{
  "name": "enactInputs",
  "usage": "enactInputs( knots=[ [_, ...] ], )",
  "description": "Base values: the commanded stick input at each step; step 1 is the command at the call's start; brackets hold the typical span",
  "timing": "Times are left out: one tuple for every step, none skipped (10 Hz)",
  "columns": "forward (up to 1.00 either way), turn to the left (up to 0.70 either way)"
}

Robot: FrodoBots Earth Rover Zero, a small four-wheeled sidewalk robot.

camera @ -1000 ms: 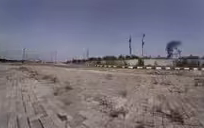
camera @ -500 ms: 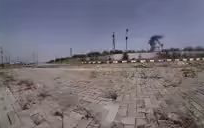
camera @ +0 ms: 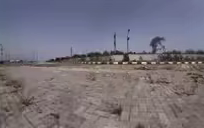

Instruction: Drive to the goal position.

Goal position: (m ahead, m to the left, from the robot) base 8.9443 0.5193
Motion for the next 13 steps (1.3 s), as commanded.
enactInputs(
  knots=[
    [1.00, -0.40],
    [1.00, -0.40],
    [1.00, -0.40],
    [1.00, -0.40],
    [1.00, -0.40],
    [1.00, -0.40],
    [1.00, -0.40],
    [1.00, -0.40],
    [1.00, -0.40],
    [1.00, -0.29],
    [1.00, -0.10],
    [1.00, 0.00],
    [1.00, 0.00]
  ],
)
